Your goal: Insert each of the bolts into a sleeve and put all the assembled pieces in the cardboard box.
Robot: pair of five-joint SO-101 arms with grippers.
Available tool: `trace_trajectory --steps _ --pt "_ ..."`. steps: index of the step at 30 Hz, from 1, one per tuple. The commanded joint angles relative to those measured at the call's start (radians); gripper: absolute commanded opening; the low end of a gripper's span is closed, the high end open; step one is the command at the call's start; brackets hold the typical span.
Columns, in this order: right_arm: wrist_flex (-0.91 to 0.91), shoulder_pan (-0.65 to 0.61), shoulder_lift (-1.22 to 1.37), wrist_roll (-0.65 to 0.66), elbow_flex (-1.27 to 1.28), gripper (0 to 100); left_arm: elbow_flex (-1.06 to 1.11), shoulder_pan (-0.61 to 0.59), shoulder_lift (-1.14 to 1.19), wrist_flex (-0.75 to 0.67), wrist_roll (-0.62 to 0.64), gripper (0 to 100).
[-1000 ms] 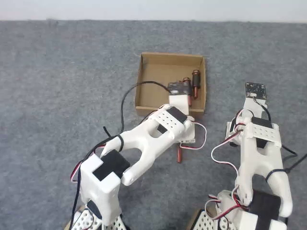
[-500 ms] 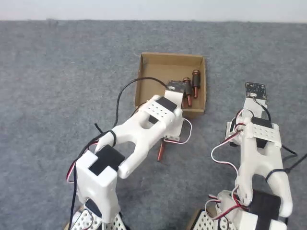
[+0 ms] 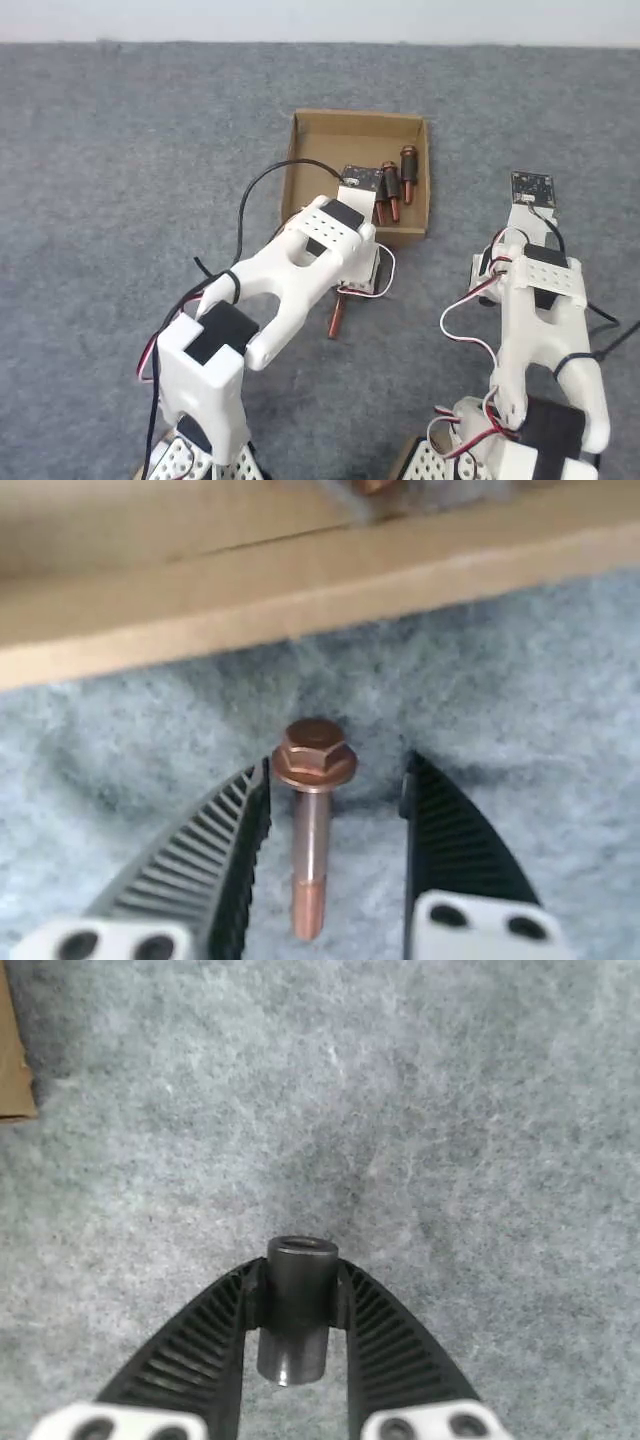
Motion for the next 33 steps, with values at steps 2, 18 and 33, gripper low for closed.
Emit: trace_trajectory --steps 2,18,33 --pt "-0.012 -0.01 -0.051 0.014 -0.003 0.6 -0.084 0.003 0.089 0.026 -0.005 20" --pt "-0.01 -0.005 -0.051 0.014 -0.003 0.6 -0.14 0.0 0.092 0.095 -0.012 1" --pt "-0.01 -0.007 -0.051 0.014 -0.003 0.6 0.22 -0.141 -0.321 -0.222 -0.149 1"
